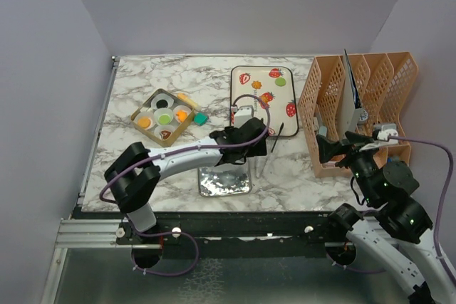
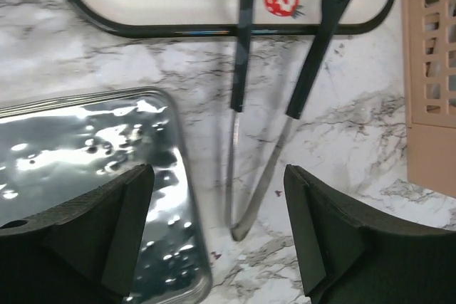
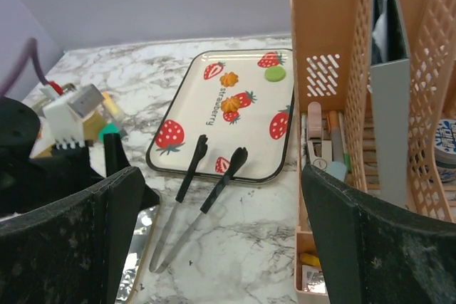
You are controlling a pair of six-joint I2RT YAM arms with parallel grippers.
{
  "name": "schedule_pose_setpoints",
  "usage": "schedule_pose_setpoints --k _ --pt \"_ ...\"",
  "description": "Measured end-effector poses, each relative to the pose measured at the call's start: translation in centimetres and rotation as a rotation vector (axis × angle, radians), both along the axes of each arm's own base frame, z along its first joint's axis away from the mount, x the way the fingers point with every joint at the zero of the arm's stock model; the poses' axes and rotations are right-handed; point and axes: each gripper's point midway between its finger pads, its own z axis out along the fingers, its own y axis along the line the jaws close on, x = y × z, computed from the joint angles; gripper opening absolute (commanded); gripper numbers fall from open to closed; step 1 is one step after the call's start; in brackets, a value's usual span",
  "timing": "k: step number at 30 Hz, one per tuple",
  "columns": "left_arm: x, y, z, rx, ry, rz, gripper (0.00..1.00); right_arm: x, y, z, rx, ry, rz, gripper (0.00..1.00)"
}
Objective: Pack the cookies
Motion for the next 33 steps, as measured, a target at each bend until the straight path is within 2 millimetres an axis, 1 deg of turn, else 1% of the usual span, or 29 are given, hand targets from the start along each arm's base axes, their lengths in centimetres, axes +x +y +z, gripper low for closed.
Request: schedule_pose_setpoints --k 1,2,5,6,11,13,15,16,17,18,21,26,29,33 --pt "0.0 0.7 0.2 -0.001 0.000 0.009 0.80 0.3 0.4 -0.3 -0.015 0.016 0.013 1.00" --pt "0.2 1.9 0.5 -0.005 -0.003 0.027 0.80 0.5 0.9 -0.7 -0.030 0.033 0.027 1.00" --pt "0.4 5.4 0.4 0.005 0.009 0.077 0.80 1.2 2.5 -1.8 -0.072 0.083 0.080 1.00" --pt "0.5 7.2 0.1 0.013 0.020 0.104 0.80 1.5 3.1 -2.2 -0.085 0.100 0.103 0.99" --pt "0.8 13.6 -1.5 0.040 0.074 0.204 0.80 2.8 6.7 -4.5 -0.136 0.203 0.225 0.99" --pt "0.3 15.4 -2.1 0.049 0.092 0.227 0.80 3.4 8.2 -5.8 -0.155 0.254 0.272 0.99" --pt "0.0 16.5 -2.2 0.044 0.104 0.238 0.78 3.9 9.6 -7.2 -0.165 0.304 0.320 0.99" --pt "-0.1 17.3 -2.2 0.042 0.109 0.248 0.77 3.9 10.2 -7.4 -0.161 0.315 0.345 0.99" --pt "-0.2 17.8 -2.3 0.039 0.113 0.254 0.77 4.1 10.8 -8.5 -0.172 0.352 0.362 0.99" --pt "-0.4 18.3 -2.4 0.037 0.119 0.261 0.76 4.2 11.3 -9.0 -0.174 0.372 0.378 0.99" --pt "-1.2 19.8 -3.1 0.042 0.146 0.283 0.74 4.4 12.6 -9.8 -0.165 0.403 0.424 0.99" --pt "-2.9 20.1 -4.3 0.043 0.195 0.262 0.68 4.7 14.2 -10.5 -0.148 0.424 0.481 0.98" --pt "-3.7 20.1 -5.0 0.044 0.227 0.248 0.62 4.8 14.9 -11.2 -0.153 0.445 0.505 0.98" --pt "-4.4 20.0 -5.7 0.043 0.260 0.233 0.50 4.7 15.8 -12.1 -0.161 0.463 0.536 0.98"
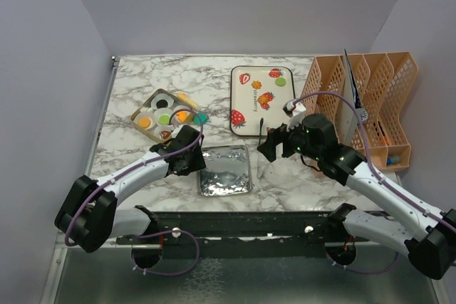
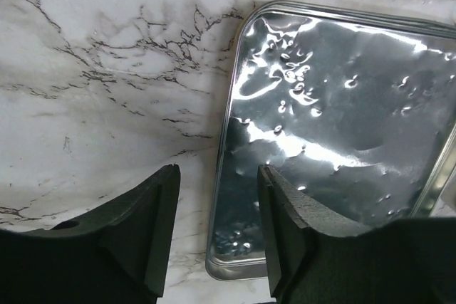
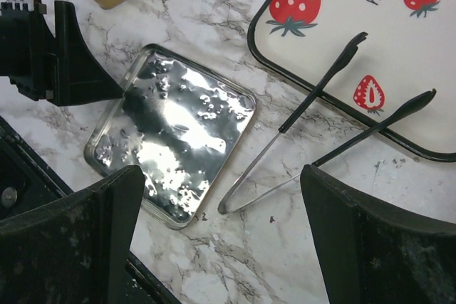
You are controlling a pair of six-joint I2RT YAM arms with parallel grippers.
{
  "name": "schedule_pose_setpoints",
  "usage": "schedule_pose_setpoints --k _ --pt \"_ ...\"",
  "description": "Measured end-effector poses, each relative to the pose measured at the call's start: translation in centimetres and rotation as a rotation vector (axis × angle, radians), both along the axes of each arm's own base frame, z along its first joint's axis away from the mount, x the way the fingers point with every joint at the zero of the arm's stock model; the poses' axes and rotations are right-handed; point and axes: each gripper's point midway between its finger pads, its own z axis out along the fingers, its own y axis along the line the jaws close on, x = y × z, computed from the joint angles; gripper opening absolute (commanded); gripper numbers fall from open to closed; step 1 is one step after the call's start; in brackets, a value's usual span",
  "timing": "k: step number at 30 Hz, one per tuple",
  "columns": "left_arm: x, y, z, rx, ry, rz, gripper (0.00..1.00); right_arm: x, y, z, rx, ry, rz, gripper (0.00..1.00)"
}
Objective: Pack the cookies
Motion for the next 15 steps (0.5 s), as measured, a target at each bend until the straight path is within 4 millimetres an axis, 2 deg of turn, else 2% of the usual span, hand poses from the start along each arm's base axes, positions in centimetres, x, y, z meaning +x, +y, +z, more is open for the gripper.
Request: schedule_pose_setpoints --k 3,6,9,11,12,15 --pt "-0.6 0.0 -0.8 0.002 0.032 -0.012 0.45 -0.2 0.7 -0.4 -0.003 0.005 0.023 0.97" --pt "-1.0 -0.1 -1.5 0.005 0.063 -0.024 0.35 -0.3 1.6 -0.9 -0.008 0.008 0.050 0.97" --pt "-1.1 -0.3 -1.9 0.001 0.077 -0.037 0.19 -0.7 2.5 -1.5 -0.026 0.012 0.084 0.97" --pt "-1.2 -0.5 -1.9 -0.003 0.081 -0.045 0.03 -1.1 3.1 -1.9 -0.038 0.011 0.110 0.97" --pt "-1.2 -0.5 -2.0 -0.005 0.082 -0.047 0.00 -1.3 3.3 -2.0 -0.045 0.009 0.125 0.97" --pt "-1.2 -0.6 -2.0 -0.008 0.085 -0.055 0.00 -1.9 4.2 -2.5 -0.069 -0.001 0.172 0.97"
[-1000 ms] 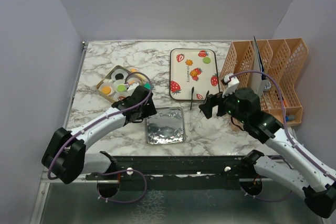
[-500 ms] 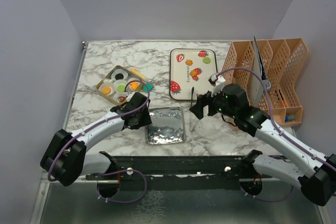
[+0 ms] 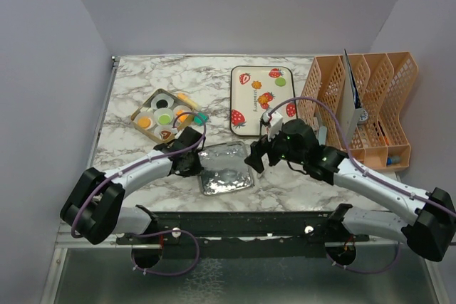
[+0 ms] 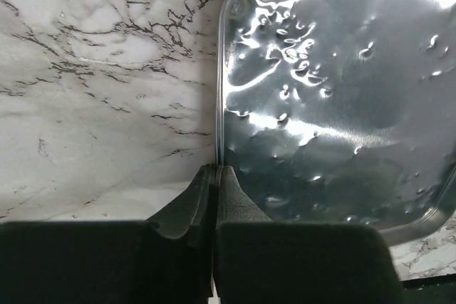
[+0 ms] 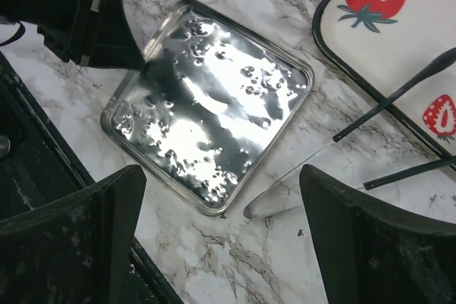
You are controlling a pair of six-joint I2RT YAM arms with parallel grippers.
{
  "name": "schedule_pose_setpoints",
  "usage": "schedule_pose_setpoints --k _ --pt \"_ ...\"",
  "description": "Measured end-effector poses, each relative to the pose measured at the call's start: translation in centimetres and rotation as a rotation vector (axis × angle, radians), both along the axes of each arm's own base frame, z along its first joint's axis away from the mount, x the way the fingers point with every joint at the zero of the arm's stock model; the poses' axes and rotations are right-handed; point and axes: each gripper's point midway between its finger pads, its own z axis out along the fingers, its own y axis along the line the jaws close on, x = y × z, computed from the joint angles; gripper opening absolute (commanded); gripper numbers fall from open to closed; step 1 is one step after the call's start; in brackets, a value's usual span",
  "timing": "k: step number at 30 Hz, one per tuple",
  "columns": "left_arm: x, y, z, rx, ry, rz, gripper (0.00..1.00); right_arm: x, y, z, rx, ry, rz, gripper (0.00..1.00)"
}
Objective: Pack the cookies
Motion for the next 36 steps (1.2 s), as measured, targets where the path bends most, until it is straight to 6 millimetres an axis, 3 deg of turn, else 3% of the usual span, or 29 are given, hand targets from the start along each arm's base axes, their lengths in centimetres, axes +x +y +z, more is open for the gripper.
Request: schedule_pose_setpoints --k 6,15,22,36 --pt "0.0 0.0 0.1 0.000 0.003 0.000 0.00 -2.3 2.4 -1.4 -0.069 -0.048 0.152 0.93" --pt "0.1 0.2 1.4 0.022 0.009 -0.014 0.00 -6.3 6.7 -5.3 -0.286 -0.164 0.396 0.91" --pt "0.4 0.3 2.9 0.046 0.002 -0.046 0.00 -7.2 7.9 -8.4 -0.483 -0.280 0.453 0.88" --pt "1.1 0.2 4.9 0.067 -0.020 -0.084 0.00 -7.2 9.4 -10.0 -0.678 -0.552 0.440 0.85"
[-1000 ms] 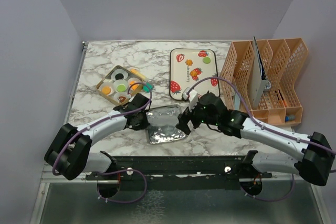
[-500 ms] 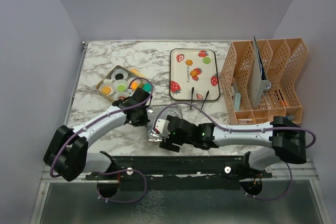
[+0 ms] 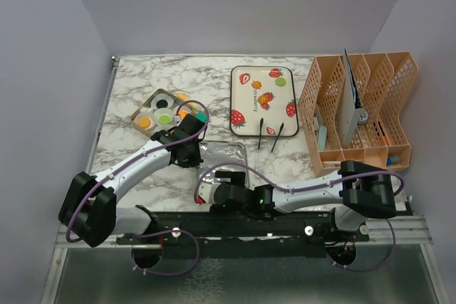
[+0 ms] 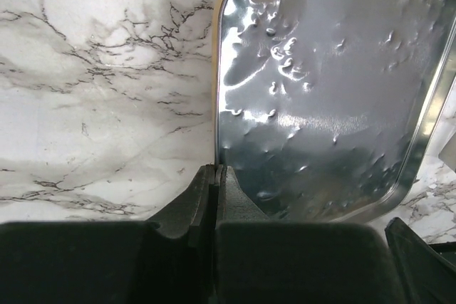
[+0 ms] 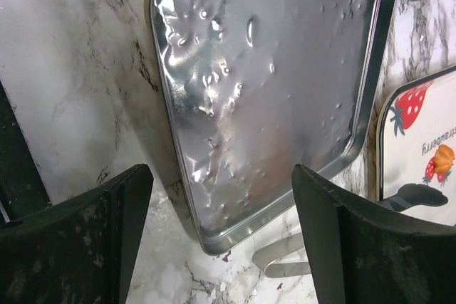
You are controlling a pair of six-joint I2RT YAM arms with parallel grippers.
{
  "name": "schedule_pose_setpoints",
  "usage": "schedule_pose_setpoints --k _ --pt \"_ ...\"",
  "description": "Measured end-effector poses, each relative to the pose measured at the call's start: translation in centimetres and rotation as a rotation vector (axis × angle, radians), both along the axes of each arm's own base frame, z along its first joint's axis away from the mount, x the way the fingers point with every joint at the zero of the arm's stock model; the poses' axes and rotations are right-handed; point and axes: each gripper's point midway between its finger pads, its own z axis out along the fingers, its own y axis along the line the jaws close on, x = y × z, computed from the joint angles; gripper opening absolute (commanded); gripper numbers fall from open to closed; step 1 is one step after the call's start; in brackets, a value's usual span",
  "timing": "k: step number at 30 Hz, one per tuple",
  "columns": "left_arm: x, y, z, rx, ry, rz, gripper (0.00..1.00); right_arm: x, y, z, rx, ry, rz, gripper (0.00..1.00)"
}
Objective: Pack the cookies
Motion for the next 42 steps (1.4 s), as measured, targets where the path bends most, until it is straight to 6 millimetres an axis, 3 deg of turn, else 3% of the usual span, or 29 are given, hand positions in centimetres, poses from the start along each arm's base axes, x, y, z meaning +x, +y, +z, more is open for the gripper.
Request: schedule_pose_setpoints --k 7,12,25,30,35,42 --pt "-0.1 0.0 0.4 -0.003 -0.002 -0.001 0.00 -0.5 0.9 -1.8 -0.035 -0.084 -0.002 0.80" --pt "0.1 -0.3 1.1 -0.024 -0.016 -0.005 0.00 0.5 1.8 -1.8 -0.007 -0.176 -0.048 0.75" --pt "-0.1 -1.0 2.2 -0.058 -0.012 -0.043 0.01 2.5 1.6 -1.1 -0.008 -0.378 -0.082 0.38" --pt "0.4 -1.1 3.9 -0.067 -0.043 -0.041 0.12 2.7 1.9 0.1 0.026 -0.392 -0.087 0.23" --pt "1.1 -0.8 5.4 -0.052 -0.079 -0.031 0.24 2.6 2.0 2.9 0.101 -0.384 -0.109 0.11" --pt "3.7 0.0 10.1 -0.026 -0.245 -0.005 0.57 2.0 2.3 5.7 0.210 -0.326 -0.106 0.08"
